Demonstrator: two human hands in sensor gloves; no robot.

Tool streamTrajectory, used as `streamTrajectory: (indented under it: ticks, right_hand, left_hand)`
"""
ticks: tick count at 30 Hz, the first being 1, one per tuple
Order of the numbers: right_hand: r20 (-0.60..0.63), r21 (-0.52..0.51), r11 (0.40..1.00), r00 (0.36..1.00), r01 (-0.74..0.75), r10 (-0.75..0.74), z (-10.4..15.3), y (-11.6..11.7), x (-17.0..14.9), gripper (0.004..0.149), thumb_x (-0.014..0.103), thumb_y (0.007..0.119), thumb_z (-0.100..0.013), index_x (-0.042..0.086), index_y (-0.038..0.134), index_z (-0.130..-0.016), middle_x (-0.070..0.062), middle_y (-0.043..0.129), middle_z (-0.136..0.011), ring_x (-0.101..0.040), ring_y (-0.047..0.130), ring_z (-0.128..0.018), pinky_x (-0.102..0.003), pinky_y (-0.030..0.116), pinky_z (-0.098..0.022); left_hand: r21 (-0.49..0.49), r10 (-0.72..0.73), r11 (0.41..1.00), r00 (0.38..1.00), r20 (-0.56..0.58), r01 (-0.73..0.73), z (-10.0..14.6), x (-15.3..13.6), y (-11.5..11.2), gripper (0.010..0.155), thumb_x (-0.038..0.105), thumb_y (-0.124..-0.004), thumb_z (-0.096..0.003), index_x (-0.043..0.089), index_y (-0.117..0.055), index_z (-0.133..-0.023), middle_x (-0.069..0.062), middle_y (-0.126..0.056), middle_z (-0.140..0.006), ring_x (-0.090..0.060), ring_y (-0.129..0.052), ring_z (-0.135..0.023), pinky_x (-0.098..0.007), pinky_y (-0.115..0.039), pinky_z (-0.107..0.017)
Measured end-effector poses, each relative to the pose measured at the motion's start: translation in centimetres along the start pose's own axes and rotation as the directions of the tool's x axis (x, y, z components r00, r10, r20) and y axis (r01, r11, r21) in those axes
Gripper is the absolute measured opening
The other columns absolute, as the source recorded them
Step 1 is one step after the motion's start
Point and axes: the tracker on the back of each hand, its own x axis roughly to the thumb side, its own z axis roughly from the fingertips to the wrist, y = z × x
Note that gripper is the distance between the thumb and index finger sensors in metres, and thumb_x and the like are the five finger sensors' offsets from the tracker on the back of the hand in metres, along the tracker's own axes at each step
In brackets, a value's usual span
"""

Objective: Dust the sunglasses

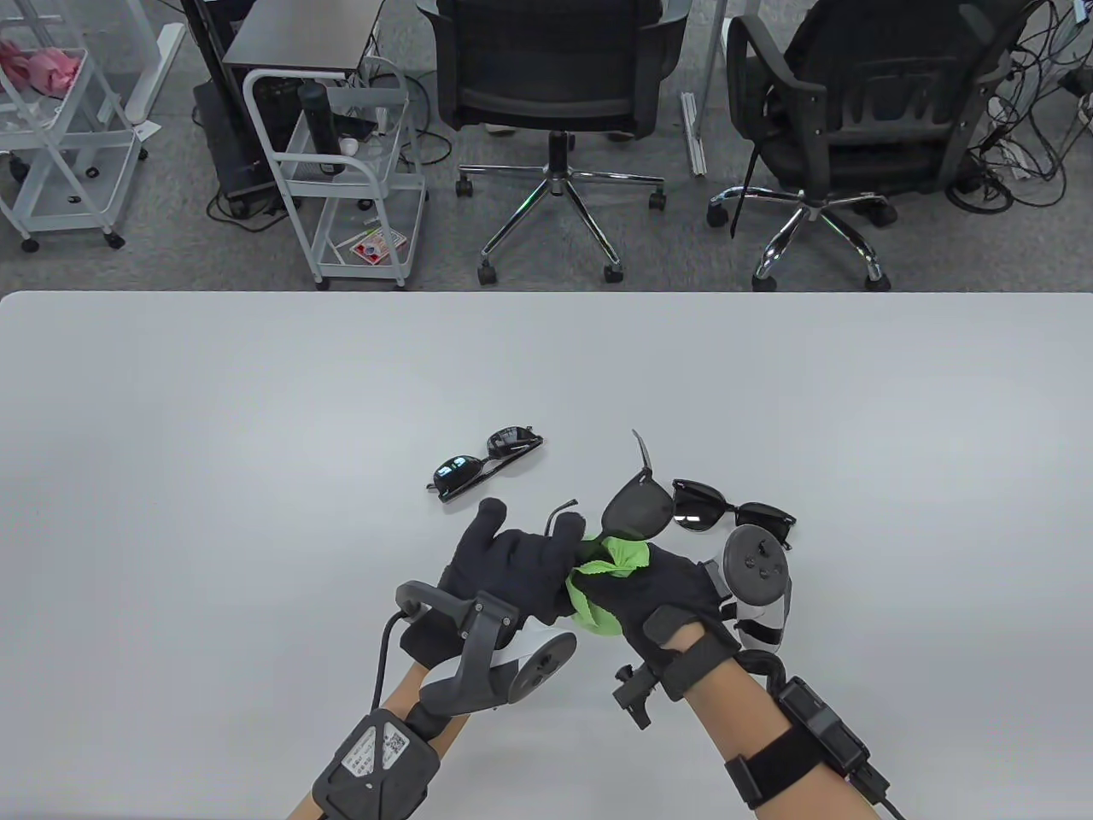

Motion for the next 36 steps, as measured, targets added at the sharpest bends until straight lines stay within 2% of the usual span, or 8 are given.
streamTrajectory:
  ticks: [5,8,12,13,18,22,28,36]
  right_hand:
    - [0.033,-0.046,0.999,0.999,-0.023,0.025,0.3,-0.2,0.3,0.04,0.044,0.093,-0.039,0.016,0.093,-0.067,0.0,0.103,-0.059,-0.027,0.105,-0.054,-0.058,0.074,-0.056]
    - [0.048,0.045,0.999,0.999,0.021,-0.024,0.2,0.3,0.3,0.042,0.04,0.083,-0.045,0.013,0.088,-0.077,-0.005,0.099,-0.072,-0.032,0.1,-0.065,-0.061,0.07,-0.058]
    - [0.045,0.143,0.988,0.997,0.055,-0.062,0.0,1.2,0.4,0.047,0.031,0.078,-0.047,0.008,0.079,-0.088,-0.011,0.091,-0.086,-0.038,0.092,-0.078,-0.066,0.063,-0.06]
    - [0.053,0.134,0.99,0.998,0.031,-0.039,0.1,1.2,0.5,0.047,0.031,0.08,-0.047,0.009,0.08,-0.087,-0.01,0.092,-0.085,-0.038,0.092,-0.078,-0.066,0.064,-0.06]
    - [0.084,-0.113,0.991,0.993,-0.067,0.077,0.7,0.5,1.4,0.039,0.039,0.096,-0.037,0.017,0.092,-0.069,0.0,0.103,-0.063,-0.027,0.105,-0.057,-0.058,0.074,-0.057]
    - [0.073,-0.106,0.994,0.996,-0.038,0.046,0.7,0.3,1.0,0.038,0.041,0.096,-0.038,0.017,0.093,-0.067,0.0,0.103,-0.061,-0.026,0.105,-0.056,-0.058,0.074,-0.057]
    - [0.098,0.037,0.999,0.994,0.037,-0.041,0.3,0.8,1.0,0.049,0.036,0.079,-0.048,0.01,0.081,-0.089,-0.01,0.092,-0.087,-0.038,0.093,-0.079,-0.064,0.067,-0.06]
    - [0.199,-0.134,0.989,0.976,-0.064,0.09,0.7,-3.7,2.6,0.047,0.036,0.081,-0.047,0.012,0.084,-0.087,-0.008,0.095,-0.085,-0.037,0.096,-0.076,-0.063,0.069,-0.059]
  left_hand:
    - [-0.018,-0.026,1.0,0.999,-0.026,0.026,-0.2,0.6,-0.2,0.097,0.07,-0.087,-0.0178,0.031,-0.06,-0.102,0.023,-0.092,-0.072,-0.005,-0.105,-0.07,-0.047,-0.069,-0.074]
    - [-0.005,-0.078,0.997,0.996,-0.038,0.077,-0.1,0.5,-0.2,0.101,0.072,-0.086,-0.0189,0.032,-0.052,-0.105,0.021,-0.085,-0.085,-0.009,-0.099,-0.08,-0.049,-0.066,-0.075]
    - [0.006,-0.107,0.994,0.994,-0.034,0.107,0.1,0.0,-0.3,0.105,0.076,-0.085,-0.0179,0.032,-0.048,-0.106,0.019,-0.082,-0.09,-0.007,-0.101,-0.077,-0.048,-0.067,-0.075]
    - [0.009,-0.114,0.993,0.993,-0.033,0.114,0.1,0.0,-0.3,0.105,0.076,-0.085,-0.0178,0.032,-0.048,-0.106,0.02,-0.082,-0.09,-0.007,-0.101,-0.076,-0.048,-0.067,-0.075]
    - [0.08,-0.144,0.986,0.99,-0.006,0.144,0.0,1.5,0.4,0.104,0.076,-0.084,-0.0186,0.032,-0.048,-0.106,0.02,-0.081,-0.091,-0.006,-0.101,-0.075,-0.047,-0.068,-0.075]
    - [0.097,-0.166,0.982,0.986,0.017,0.164,-0.2,2.2,0.5,0.104,0.074,-0.086,-0.0201,0.03,-0.048,-0.106,0.015,-0.077,-0.098,-0.006,-0.1,-0.077,-0.047,-0.067,-0.075]
    - [0.021,-0.028,0.999,0.995,-0.093,0.03,-0.4,-0.3,0.1,0.098,0.07,-0.091,-0.0228,0.031,-0.052,-0.105,0.013,-0.079,-0.098,-0.005,-0.104,-0.076,-0.046,-0.071,-0.074]
    - [-0.195,0.056,0.975,0.972,-0.227,-0.102,0.3,-6.1,-2.5,0.094,0.054,-0.093,-0.0287,0.034,-0.04,-0.104,0.012,-0.06,-0.107,-0.013,-0.09,-0.097,-0.046,-0.066,-0.077]
